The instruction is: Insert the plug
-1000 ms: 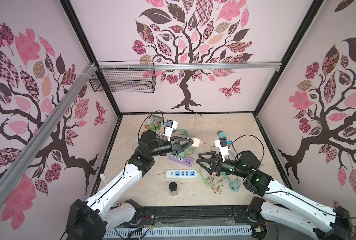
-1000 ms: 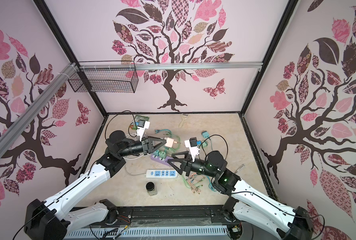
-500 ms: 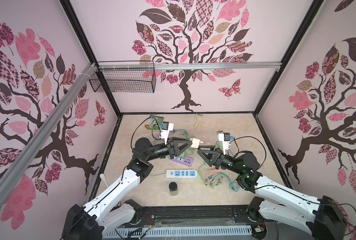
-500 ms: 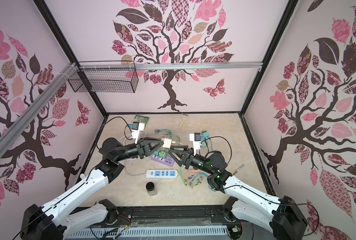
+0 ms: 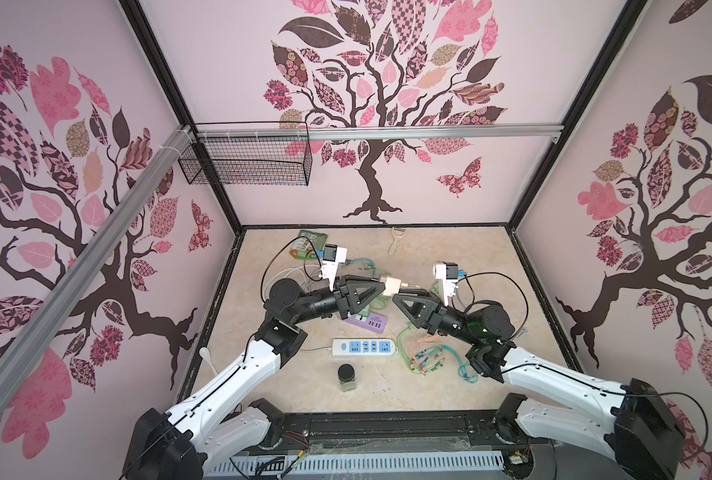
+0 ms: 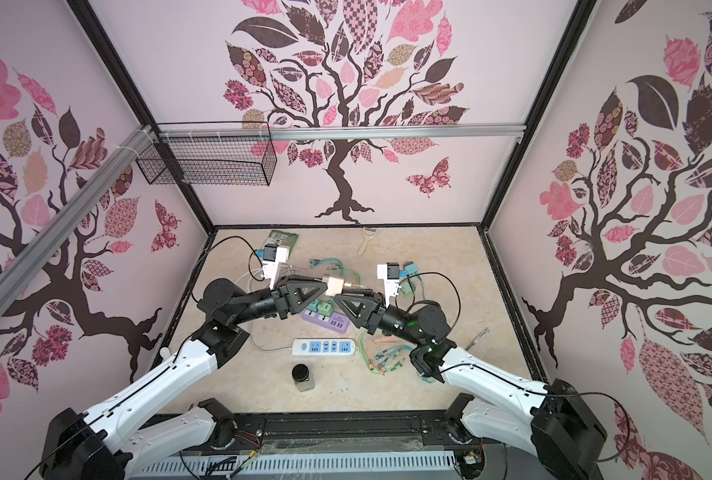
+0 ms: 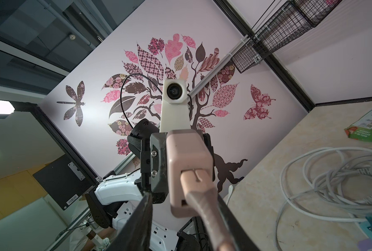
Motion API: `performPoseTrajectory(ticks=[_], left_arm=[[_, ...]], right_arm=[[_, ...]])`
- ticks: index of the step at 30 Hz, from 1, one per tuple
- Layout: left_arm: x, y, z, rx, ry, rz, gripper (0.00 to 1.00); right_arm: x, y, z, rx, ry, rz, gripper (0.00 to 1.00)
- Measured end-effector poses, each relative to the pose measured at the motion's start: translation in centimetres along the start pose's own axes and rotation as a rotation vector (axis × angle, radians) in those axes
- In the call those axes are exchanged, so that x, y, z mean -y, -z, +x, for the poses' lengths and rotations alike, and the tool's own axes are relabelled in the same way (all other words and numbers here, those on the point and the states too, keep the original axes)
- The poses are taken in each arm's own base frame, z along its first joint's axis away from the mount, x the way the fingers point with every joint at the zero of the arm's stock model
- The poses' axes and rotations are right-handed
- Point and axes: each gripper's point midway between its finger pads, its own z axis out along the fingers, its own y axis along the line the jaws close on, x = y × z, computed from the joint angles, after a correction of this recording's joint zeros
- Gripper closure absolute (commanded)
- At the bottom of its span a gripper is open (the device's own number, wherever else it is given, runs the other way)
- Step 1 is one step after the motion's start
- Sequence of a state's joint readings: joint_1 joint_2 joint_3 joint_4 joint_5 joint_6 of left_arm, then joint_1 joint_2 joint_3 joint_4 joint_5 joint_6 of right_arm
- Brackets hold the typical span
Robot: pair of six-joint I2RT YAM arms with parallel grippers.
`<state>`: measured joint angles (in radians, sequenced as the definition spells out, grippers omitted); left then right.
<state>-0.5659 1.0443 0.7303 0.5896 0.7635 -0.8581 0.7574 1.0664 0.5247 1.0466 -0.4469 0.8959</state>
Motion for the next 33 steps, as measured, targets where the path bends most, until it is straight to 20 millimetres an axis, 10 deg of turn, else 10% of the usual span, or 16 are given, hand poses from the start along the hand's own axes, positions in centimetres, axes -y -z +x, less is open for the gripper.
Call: performPoseTrajectory(ticks=[27, 33], left_arm=[[0.87, -0.15, -0.15, 0.017, -0.010, 0.029, 1.00], [0.56, 0.02, 0.17, 0.006, -0.003, 0.004, 0.59]], right_arm=[[-0.74, -0.97, -0.90, 0.012, 0.003, -0.037, 0.79], [-0.36, -0.96, -0.61, -0.001, 0.006, -0.020, 0.81]])
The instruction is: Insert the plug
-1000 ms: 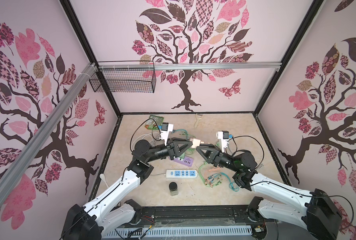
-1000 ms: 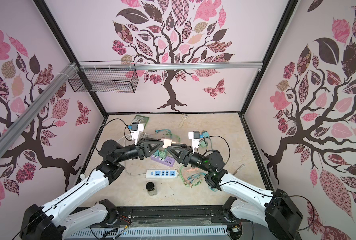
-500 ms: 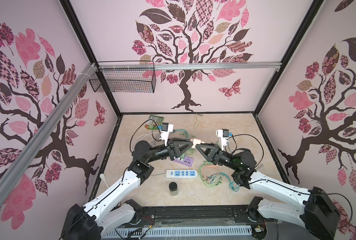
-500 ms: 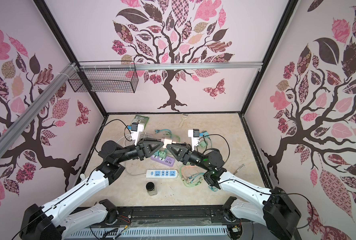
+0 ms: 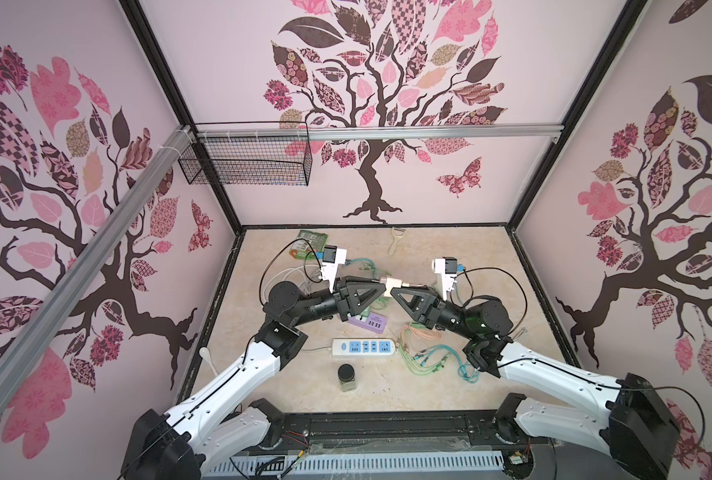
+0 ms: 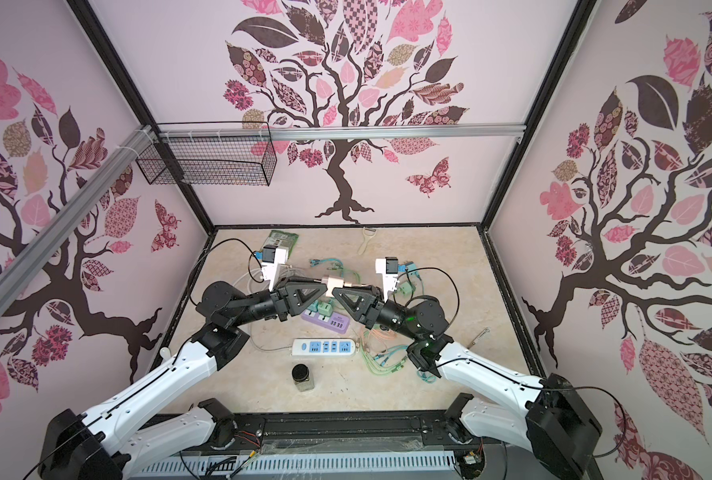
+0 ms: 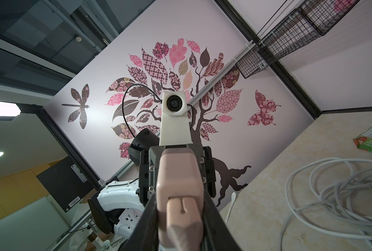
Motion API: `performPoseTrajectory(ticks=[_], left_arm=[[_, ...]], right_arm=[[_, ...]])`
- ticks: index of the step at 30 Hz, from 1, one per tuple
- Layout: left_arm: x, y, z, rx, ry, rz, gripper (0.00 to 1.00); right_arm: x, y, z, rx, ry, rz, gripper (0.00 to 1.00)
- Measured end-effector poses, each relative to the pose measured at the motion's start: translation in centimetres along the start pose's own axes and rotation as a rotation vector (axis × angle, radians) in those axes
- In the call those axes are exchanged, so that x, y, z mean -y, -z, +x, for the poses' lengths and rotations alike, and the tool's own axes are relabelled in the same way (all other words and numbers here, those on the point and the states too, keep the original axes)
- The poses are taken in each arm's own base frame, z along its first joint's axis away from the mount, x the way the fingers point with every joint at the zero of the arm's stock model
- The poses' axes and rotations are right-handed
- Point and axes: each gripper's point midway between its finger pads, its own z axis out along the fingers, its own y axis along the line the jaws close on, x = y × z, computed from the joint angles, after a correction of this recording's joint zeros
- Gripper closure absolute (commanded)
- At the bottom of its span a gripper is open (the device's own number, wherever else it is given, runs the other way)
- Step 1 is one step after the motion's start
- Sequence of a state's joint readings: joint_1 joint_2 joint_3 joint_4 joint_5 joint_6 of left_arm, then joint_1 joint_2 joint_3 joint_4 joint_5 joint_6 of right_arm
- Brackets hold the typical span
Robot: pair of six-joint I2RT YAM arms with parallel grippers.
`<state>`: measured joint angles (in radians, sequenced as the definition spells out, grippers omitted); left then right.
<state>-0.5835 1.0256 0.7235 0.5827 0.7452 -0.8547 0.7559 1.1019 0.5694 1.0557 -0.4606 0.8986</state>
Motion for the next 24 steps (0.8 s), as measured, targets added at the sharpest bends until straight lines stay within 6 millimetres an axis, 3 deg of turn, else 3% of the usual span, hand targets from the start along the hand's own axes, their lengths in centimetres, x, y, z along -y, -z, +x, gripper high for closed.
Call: performPoseTrajectory(ticks=[5, 14, 21, 24], left_arm=[[-0.3, 0.5, 0.8, -0.027, -0.002, -0.046, 0.40], [1.1, 3.0, 0.9, -0.018, -0.066, -0.131, 0.33], [-2.6, 6.1, 3.4, -0.064, -0.002, -0.399, 0.33], [-3.6, 7.8, 4.1, -0.065, 0.023, -0.500, 0.33]], right_arm=[[0.6, 0.2, 0.5, -0.027, 0.010, 0.038, 0.85], [0.3, 0.5, -1.4, -0.041, 0.076, 0.115, 0.87], [0.6, -0.6, -3.5, -0.081, 0.156, 0.182, 0.89], [1.6, -1.6, -4.7, -0.099, 0.178, 0.207, 0.89]])
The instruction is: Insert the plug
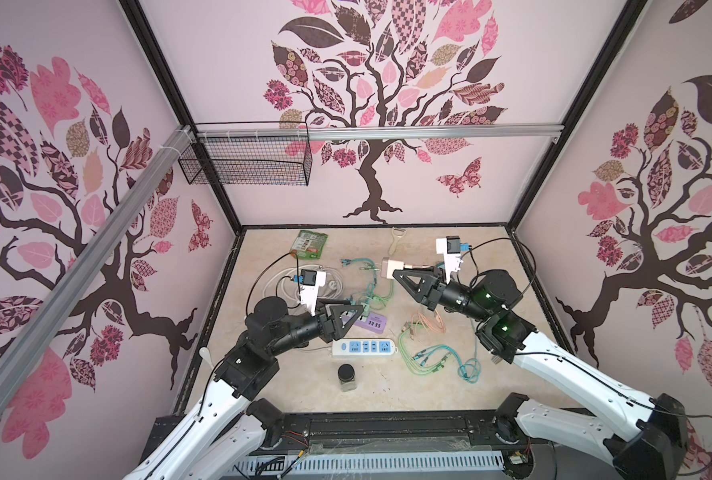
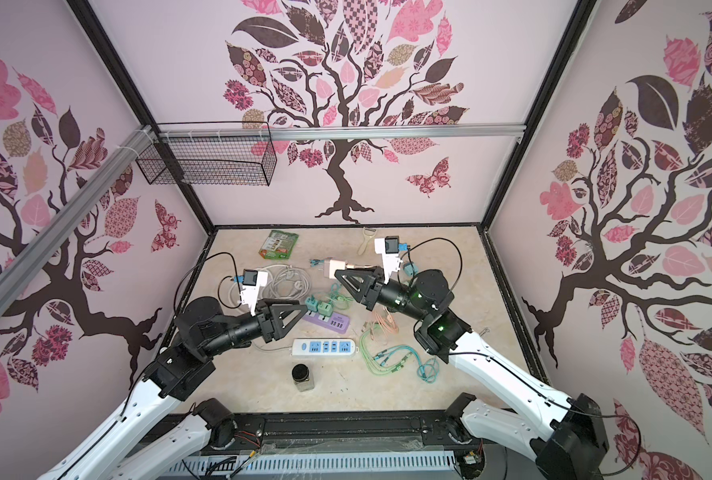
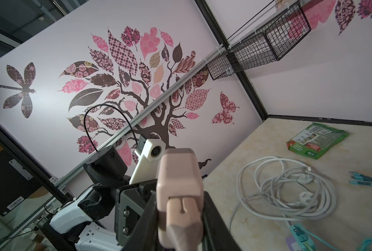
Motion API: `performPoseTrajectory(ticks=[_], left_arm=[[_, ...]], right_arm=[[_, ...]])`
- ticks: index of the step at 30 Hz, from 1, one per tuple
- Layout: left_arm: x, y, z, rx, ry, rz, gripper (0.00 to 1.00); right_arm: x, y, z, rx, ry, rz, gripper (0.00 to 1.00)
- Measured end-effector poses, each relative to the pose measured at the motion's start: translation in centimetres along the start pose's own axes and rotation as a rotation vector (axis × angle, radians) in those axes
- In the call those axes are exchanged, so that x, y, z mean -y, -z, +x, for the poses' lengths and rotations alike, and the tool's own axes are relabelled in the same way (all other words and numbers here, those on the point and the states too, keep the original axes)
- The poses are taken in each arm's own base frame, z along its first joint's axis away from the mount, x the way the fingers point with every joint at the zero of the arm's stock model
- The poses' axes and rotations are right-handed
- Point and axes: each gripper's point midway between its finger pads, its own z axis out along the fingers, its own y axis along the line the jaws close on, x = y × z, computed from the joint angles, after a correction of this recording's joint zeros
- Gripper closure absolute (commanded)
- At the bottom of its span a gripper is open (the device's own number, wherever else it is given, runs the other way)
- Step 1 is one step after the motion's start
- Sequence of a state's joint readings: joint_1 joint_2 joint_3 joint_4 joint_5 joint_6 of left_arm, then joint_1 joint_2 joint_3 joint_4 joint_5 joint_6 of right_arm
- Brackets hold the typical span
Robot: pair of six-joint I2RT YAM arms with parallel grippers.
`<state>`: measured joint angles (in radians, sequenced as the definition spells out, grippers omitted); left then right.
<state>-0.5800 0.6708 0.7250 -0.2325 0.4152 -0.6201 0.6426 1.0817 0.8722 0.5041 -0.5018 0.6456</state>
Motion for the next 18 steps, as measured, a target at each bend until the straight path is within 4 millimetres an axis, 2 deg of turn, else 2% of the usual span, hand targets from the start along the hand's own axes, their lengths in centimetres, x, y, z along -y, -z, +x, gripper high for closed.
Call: performPoseTrajectory(ticks=[9, 18], left_arm=[[-4.4, 2.4, 1.7, -0.011, 0.076, -0.237, 0.33], [-5.2, 4.5, 2.3, 0.013, 0.107, -0.307, 0.33]], right_arm=[[5.1, -7.0, -2.4, -0.112, 0.033, 0.039, 0.89], [12.3, -15.4, -2.5, -0.218, 0.004, 0.034, 0.94]])
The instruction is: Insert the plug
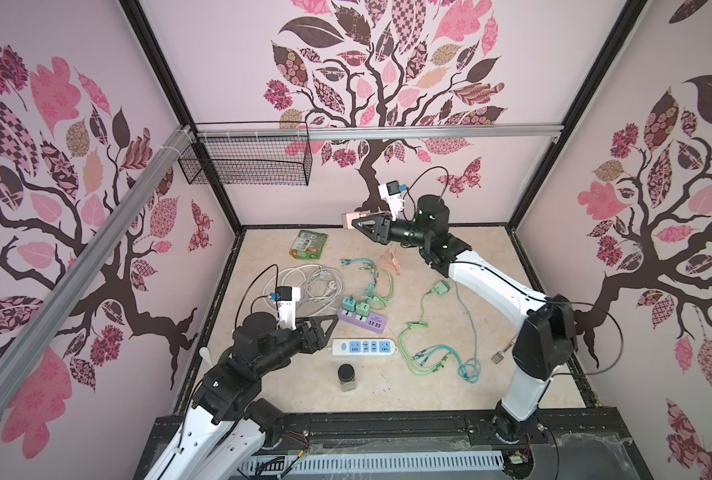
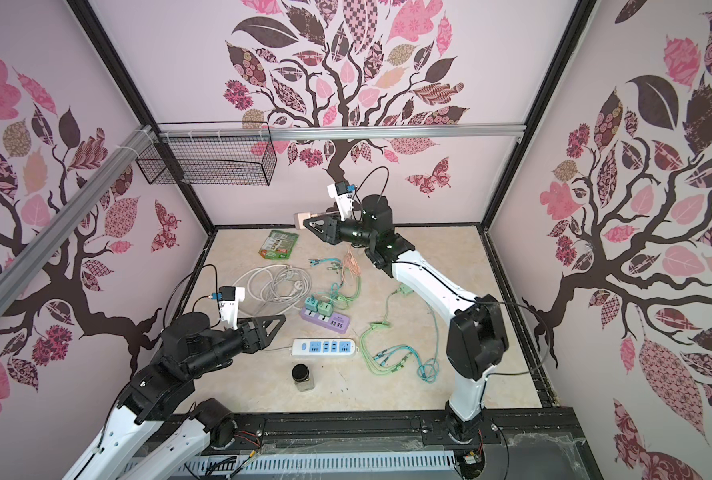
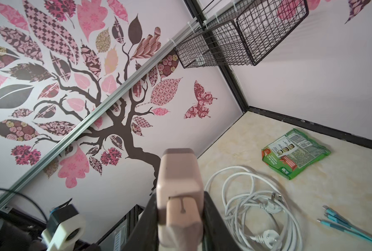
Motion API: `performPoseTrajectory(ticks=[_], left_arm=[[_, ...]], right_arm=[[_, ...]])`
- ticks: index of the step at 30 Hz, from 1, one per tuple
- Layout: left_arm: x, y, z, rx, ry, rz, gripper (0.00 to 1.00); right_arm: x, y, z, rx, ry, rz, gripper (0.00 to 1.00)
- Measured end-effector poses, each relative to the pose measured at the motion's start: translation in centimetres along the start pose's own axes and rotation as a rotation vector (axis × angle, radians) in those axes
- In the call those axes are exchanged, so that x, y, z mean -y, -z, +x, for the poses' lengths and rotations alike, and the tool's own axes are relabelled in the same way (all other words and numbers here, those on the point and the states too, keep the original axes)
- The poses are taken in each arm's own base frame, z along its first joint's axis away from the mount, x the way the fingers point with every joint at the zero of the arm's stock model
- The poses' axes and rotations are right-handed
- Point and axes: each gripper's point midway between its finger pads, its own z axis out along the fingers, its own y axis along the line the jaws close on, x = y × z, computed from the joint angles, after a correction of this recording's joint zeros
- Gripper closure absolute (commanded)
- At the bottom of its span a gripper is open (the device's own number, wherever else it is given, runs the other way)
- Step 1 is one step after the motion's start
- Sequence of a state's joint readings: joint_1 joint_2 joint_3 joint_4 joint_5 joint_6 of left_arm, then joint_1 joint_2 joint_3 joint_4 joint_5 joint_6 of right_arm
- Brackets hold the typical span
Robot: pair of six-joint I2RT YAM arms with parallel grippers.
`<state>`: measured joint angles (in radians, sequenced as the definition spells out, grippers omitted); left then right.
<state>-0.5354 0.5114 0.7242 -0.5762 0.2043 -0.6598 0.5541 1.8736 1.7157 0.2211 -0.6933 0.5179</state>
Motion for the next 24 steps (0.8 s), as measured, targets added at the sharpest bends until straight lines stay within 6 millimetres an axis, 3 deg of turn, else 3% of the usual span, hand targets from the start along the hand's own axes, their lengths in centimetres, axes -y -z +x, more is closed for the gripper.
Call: performPoseTrajectory(ticks=[3, 6, 9, 13, 17, 21, 24], left_arm=[[-0.4, 0.4, 0.1, 0.005, 0.012, -0.017, 0.33], [-0.9, 0.6, 0.4, 0.003, 0.027, -0.041, 0.33], [-1.3, 1.1, 0.5, 0.009, 0.036, -0.062, 0.33], [-1.9, 1.9, 0.9, 0.018, 0.056, -0.085, 0.34], [-2.8, 2.9, 1.5, 0.021, 0.084, -0.123, 0.34], [-3.4, 3.8, 2.1, 0.026, 0.111, -0.147, 0.35], [-4.1, 4.3, 2.4, 0.034, 0.131, -0.172, 0.36]], right_arm=[[2.1, -2.8, 0.5, -0.046, -0.026, -0.001, 0.93], [2.7, -5.7, 2.2, -0.118, -0.029, 0.001, 0.92], [1.5, -8.3, 5.3, -0.202, -0.028, -0.021, 0.91], [-0.7, -9.9, 10.5, -0.327, -0.046, -0.038, 0.90], [-0.9, -10.1, 16.7, -0.461, -0.045, -0.007, 0.88], [2.0, -8.2, 23.1, -0.620, -0.067, 0.097, 0.87], [3.6, -6.2, 26.3, -0.722, -0.073, 0.162, 0.87]])
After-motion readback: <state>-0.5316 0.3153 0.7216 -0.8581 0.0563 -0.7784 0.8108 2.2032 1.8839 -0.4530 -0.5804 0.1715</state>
